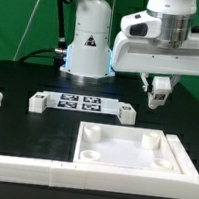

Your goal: Assemble one leg

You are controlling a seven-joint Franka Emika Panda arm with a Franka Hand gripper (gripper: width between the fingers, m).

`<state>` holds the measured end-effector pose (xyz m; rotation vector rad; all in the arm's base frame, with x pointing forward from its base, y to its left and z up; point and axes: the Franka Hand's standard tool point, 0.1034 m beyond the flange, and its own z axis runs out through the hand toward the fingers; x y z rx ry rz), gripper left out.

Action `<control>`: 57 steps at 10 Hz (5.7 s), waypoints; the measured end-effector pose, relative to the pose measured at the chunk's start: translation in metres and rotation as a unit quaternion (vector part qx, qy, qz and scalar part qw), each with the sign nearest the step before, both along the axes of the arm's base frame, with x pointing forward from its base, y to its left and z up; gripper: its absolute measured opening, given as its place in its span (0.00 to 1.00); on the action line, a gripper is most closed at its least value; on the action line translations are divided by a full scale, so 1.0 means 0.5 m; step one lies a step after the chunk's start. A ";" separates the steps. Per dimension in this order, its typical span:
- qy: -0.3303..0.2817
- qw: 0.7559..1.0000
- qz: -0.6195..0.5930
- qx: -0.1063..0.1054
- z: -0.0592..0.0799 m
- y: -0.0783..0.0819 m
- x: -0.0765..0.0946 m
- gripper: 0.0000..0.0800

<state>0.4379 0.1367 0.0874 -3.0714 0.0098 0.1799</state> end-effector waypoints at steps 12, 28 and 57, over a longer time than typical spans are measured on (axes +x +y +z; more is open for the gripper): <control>-0.149 0.987 0.050 0.019 0.024 -0.031 0.134 0.36; -0.221 0.969 0.107 0.020 -0.015 -0.056 0.372 0.36; -0.194 0.974 0.116 0.024 0.008 -0.058 0.381 0.81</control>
Offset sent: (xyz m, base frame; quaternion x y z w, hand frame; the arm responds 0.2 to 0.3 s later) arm 0.0287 -0.0206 0.0015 -0.0325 0.2546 -0.0531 0.9650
